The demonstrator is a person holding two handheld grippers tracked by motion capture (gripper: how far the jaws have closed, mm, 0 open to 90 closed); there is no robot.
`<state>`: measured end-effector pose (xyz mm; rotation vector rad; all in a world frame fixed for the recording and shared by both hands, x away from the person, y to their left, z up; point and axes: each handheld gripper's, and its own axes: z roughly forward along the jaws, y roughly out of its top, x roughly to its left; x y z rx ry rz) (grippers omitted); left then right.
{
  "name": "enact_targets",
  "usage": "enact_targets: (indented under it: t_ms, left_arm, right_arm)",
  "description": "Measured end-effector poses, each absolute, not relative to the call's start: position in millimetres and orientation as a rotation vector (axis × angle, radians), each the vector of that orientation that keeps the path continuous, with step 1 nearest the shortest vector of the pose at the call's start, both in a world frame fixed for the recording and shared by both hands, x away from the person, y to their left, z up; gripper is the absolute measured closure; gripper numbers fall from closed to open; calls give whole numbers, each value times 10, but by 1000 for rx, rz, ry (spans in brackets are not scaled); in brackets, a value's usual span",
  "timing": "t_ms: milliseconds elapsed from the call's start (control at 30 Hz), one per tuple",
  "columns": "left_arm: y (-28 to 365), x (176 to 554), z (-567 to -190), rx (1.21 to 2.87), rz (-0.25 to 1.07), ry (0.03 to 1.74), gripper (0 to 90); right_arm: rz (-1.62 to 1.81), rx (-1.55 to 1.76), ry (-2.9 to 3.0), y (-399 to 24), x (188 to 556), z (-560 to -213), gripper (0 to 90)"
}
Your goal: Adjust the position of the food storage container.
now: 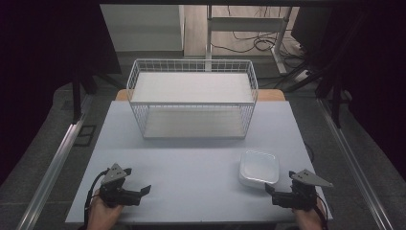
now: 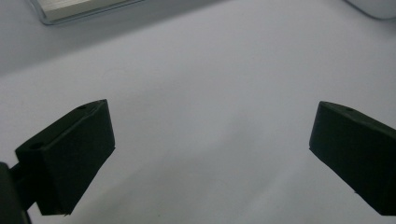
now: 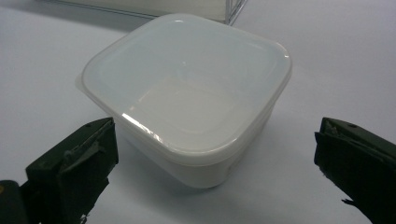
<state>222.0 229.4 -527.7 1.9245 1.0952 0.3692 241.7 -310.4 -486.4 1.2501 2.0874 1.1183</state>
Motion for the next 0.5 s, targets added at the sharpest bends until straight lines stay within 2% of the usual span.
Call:
enact_targets:
  t_ms: [500]
  left_arm:
    - [2267,2241,-5302,1922,345,1085,0]
  right_arm:
    - [1142,1275,2044,-3146,2447,-4821,0]
